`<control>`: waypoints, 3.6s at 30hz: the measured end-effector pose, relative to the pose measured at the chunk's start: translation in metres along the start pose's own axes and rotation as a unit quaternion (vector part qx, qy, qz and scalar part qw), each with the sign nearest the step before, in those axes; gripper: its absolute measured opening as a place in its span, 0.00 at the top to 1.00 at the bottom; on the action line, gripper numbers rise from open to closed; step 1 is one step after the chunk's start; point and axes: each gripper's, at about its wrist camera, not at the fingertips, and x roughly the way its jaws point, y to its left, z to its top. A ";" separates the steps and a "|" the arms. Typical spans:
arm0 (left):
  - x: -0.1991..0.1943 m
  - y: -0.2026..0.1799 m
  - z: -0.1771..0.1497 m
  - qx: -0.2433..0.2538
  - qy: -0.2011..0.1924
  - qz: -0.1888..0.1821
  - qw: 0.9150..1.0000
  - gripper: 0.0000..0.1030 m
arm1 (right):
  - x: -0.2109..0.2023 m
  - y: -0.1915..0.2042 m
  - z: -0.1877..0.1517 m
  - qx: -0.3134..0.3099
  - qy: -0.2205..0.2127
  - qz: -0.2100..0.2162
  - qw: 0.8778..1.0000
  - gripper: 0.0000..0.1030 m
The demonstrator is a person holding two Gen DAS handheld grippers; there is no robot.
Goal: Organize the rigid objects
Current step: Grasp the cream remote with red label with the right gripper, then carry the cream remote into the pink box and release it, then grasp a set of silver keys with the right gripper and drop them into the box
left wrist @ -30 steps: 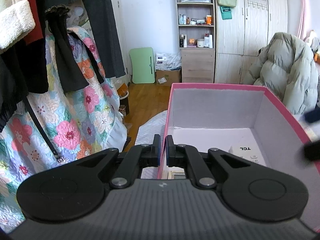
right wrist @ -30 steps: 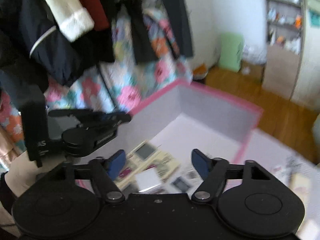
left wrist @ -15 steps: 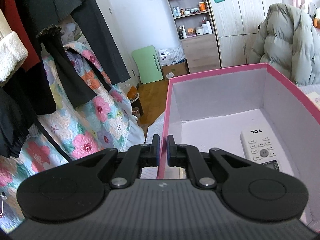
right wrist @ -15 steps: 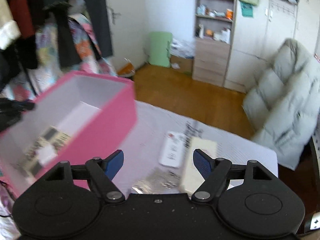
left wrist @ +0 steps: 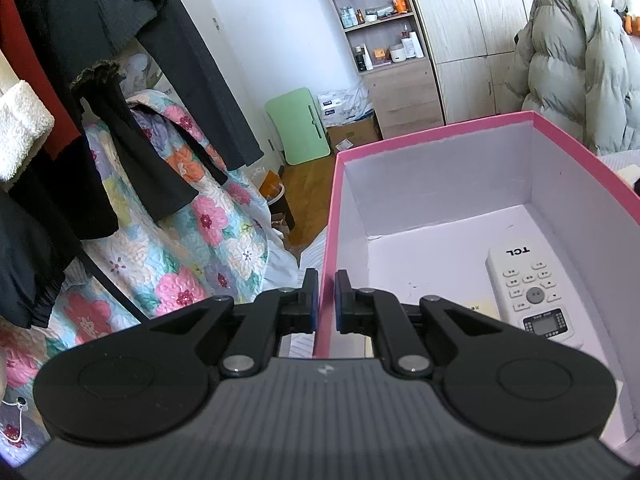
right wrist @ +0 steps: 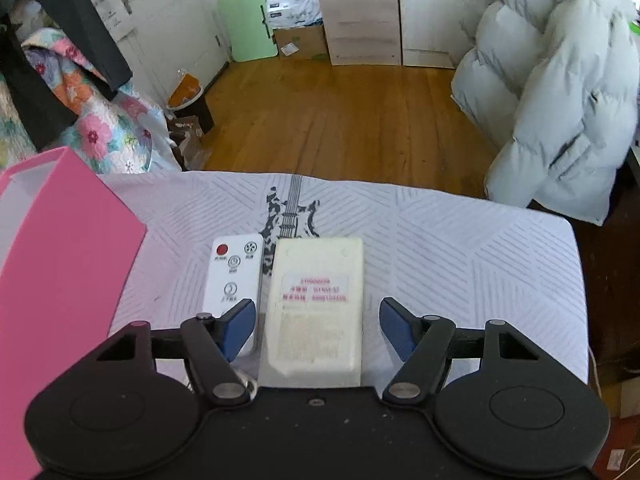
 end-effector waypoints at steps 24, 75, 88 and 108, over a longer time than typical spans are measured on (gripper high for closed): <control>0.006 0.022 -0.003 -0.048 0.006 -0.031 0.998 0.93 | -0.117 0.034 -0.055 -0.032 -0.175 0.087 0.980 0.41; 0.002 0.028 -0.008 -0.070 -0.026 -0.036 0.997 0.95 | -0.030 0.242 -0.010 -0.431 -0.059 0.132 0.891 0.36; 0.001 0.025 -0.007 -0.070 -0.026 -0.037 0.997 0.94 | -0.121 0.117 -0.031 -0.255 -0.200 0.066 0.944 0.32; -0.002 0.020 -0.005 -0.055 -0.028 -0.026 0.998 0.94 | -0.053 0.068 -0.123 -0.083 -0.081 0.091 0.989 0.55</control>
